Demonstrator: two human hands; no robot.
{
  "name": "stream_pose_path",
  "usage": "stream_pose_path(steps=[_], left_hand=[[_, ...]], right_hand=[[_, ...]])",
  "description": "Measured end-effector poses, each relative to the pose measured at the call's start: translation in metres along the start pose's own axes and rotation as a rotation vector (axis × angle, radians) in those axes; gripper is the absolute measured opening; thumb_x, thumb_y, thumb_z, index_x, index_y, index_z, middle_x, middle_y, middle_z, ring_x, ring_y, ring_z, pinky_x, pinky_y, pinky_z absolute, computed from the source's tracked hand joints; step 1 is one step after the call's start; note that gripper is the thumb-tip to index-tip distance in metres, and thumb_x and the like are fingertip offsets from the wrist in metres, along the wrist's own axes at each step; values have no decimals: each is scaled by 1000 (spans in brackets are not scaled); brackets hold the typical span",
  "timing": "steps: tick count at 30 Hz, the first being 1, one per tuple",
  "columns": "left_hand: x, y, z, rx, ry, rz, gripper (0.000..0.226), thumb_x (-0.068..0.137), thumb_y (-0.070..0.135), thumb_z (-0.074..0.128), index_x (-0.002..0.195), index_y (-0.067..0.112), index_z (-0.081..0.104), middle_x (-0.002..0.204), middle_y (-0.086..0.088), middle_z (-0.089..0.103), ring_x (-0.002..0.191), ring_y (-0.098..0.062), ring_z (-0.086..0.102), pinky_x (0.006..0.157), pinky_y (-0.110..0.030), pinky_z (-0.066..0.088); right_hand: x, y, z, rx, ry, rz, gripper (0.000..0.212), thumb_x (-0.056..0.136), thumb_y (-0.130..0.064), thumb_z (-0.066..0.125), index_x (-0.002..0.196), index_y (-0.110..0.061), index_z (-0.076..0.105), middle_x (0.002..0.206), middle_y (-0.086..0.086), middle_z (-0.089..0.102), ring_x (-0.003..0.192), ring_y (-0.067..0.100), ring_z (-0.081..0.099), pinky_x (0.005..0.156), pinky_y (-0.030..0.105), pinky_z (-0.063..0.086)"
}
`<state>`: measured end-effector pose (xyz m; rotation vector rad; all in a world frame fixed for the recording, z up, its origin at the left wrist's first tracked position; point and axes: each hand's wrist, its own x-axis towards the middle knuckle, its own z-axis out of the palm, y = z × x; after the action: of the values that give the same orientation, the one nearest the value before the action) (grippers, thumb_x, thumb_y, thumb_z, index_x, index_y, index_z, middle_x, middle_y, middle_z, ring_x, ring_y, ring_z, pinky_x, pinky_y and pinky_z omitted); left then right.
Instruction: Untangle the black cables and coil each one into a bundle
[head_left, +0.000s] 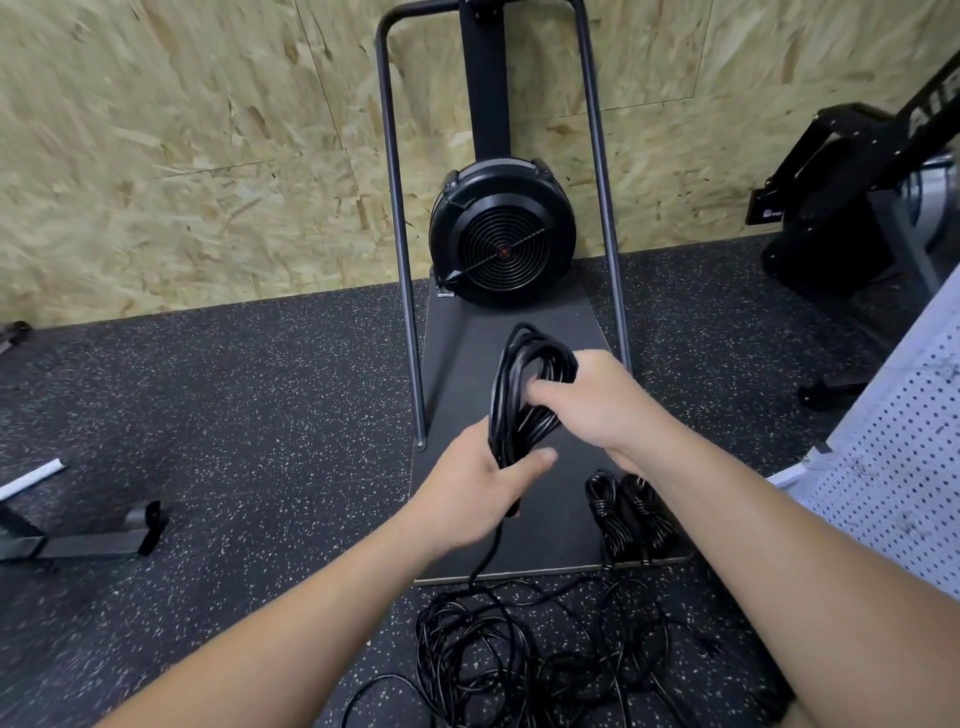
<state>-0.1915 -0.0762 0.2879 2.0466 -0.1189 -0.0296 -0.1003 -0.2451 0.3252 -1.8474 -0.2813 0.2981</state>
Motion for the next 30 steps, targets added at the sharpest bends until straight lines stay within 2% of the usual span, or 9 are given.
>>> stream_pose_path(steps=[2,7,12,14,16,18,22,26,30], left_hand=[[0,1,-2,94,24,52,9,106,38,69,114,37,66,85,7,69,76,-13,62,78,-42,62],[-3,13,-17,-261,-118,-122,38,112,31,64,101,-5,60,80,-9,58,68,-24,54,62,-41,57],[-8,15,-15,-444,-223,-204,36,111,39,64,113,3,67,86,-8,60,68,-19,54,64,-35,53],[-10,19,-10,-532,-305,-198,31,111,38,63,112,8,66,86,-7,58,67,-17,51,63,-33,51],[-14,23,-8,-689,-460,-196,26,111,35,63,113,9,64,85,-4,56,67,-14,47,64,-30,49],[-16,24,-13,-783,-617,-174,23,107,32,66,111,10,63,85,-1,52,69,-10,46,67,-27,49],[-19,20,-15,-790,-747,-137,9,106,18,63,108,9,61,84,0,50,75,-14,53,76,-31,52],[-20,27,-1,-748,-598,-123,14,109,24,60,112,10,64,86,-2,49,73,-15,54,74,-32,55],[-12,35,3,-706,-431,-70,31,112,37,57,112,6,61,82,-3,50,66,-16,51,66,-32,55]], right_hand=[[0,2,1,134,-61,27,19,87,-14,71,90,4,66,85,6,67,81,19,60,84,43,48],[-2,-3,-3,487,-283,-4,29,93,-16,73,111,5,69,116,22,73,115,37,68,115,54,45],[-11,-13,-1,550,-375,-67,43,103,-31,75,96,9,59,97,17,66,93,35,66,74,43,53],[-18,-20,5,741,-411,-107,45,107,-25,66,102,19,57,118,8,76,114,25,73,94,43,55],[-27,-30,12,946,-518,-173,44,110,-24,58,72,-6,46,153,17,64,145,33,59,123,51,41],[-35,-42,18,1071,-567,-203,53,109,-27,59,66,-16,32,156,22,59,147,41,56,129,54,37],[-39,-50,25,1102,-329,-25,53,97,-38,75,60,-14,44,110,13,73,93,25,73,91,41,62],[-28,-54,20,1063,-97,101,33,100,-35,78,78,-15,64,87,7,63,63,15,57,57,26,49],[-16,-57,12,1082,-19,136,27,103,-30,77,89,-14,60,80,5,60,57,11,50,51,21,43]])
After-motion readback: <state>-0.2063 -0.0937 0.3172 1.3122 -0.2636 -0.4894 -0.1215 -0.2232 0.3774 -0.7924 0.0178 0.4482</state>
